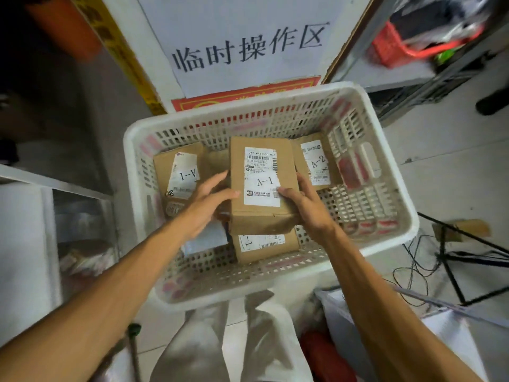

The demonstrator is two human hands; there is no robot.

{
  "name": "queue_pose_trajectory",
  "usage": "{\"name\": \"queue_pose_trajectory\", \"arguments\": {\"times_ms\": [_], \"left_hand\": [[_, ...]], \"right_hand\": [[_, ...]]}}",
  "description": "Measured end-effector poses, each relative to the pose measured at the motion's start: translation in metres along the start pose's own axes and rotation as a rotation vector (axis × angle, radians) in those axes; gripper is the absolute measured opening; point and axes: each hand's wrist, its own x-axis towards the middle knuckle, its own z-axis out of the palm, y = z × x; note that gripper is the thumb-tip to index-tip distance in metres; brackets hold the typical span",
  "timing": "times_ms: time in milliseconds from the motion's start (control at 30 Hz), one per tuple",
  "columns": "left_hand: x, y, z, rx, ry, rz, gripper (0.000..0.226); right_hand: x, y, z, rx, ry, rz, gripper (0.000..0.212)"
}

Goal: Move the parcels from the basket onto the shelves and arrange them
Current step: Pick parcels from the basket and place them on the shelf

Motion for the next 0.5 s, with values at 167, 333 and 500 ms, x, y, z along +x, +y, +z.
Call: {"name": "queue_pose_trajectory", "arguments": {"times_ms": [167,333,500], "left_hand": [[-0.027,0.040,-0.015,0.026,-0.034,0.118,0.032],[-0.056,0.085,-0.032,0.048,-0.068,0.226,0.064],[-0.086,0.113,-0.058,0.165,-0.128,0.319,0.059]], "right_hand": [[-0.033,-0.025,0.026,0.017,0.033,-0.133,0.053],[-0.064,-0.041,0.061,0.039,0.042,-0.257,0.064],[-0.089,-0.053,0.088,-0.004,-0.021,-0.316,0.044]]}}
